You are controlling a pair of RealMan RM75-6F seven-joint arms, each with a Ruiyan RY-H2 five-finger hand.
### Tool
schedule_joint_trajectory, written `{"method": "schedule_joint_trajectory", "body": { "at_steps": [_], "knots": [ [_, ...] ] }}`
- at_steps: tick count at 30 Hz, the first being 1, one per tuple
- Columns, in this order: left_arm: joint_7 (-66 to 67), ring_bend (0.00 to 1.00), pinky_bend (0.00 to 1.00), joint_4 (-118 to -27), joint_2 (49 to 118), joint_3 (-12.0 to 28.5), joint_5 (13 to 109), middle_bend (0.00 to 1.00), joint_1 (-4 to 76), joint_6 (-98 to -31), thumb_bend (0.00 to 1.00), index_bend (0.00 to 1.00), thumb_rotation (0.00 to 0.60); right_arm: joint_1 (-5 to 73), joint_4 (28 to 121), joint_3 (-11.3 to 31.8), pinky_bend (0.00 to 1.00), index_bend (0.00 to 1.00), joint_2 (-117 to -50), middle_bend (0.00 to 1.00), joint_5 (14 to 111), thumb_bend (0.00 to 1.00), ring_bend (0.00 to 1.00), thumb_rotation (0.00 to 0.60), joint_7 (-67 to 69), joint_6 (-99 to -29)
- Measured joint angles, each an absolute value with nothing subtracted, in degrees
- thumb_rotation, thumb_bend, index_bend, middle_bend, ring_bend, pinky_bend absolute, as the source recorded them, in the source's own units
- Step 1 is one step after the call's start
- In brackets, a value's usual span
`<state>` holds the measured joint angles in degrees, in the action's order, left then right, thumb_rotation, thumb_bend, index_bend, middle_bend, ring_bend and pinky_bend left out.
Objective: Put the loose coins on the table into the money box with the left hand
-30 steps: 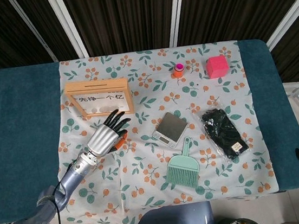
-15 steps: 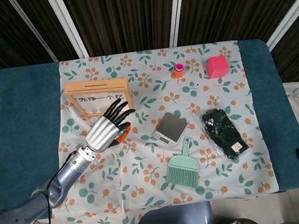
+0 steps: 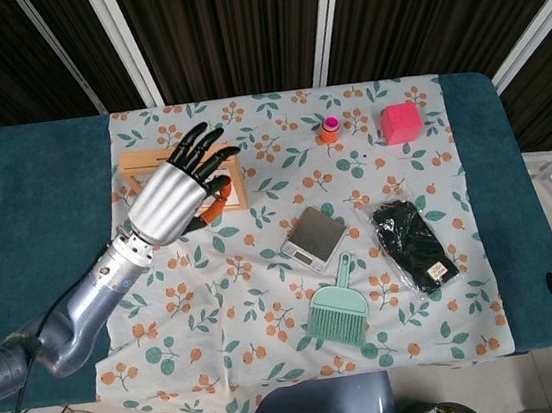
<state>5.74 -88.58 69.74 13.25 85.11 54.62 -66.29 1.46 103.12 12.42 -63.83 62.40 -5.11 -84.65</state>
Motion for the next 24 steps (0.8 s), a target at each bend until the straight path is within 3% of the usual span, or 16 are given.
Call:
{"method": "schedule_joint_trajectory", "body": {
  "at_steps": [6,14,24],
  "knots": [
    [12.46,0.00,0.00,-90.19,63.65,16.66,77.79,0.19,57.57,-57.15,0.47,0.76,0.600,1.44,103.19,12.31,0.00,0.14,-63.96,0.07,62.55,0.39,0.06,0.600,-5.33,-84.79],
    [24.31,0.00,0.00,-84.07,62.36,15.96,70.41,0.18,62.65,-45.35,0.48,0.76,0.600,1.35,103.17,12.50,0.00,0.14,-64.19,0.07,62.21,0.39,0.06,0.600,-5.63,-85.18],
    [29.20,0.00,0.00,-77.77,64.89,14.04,67.25,0.17,65.69,-41.77,0.48,0.75,0.600,1.36,103.13,12.72,0.00,0.14,-64.33,0.07,61.94,0.39,0.06,0.600,-5.61,-85.25]
  ]
}}
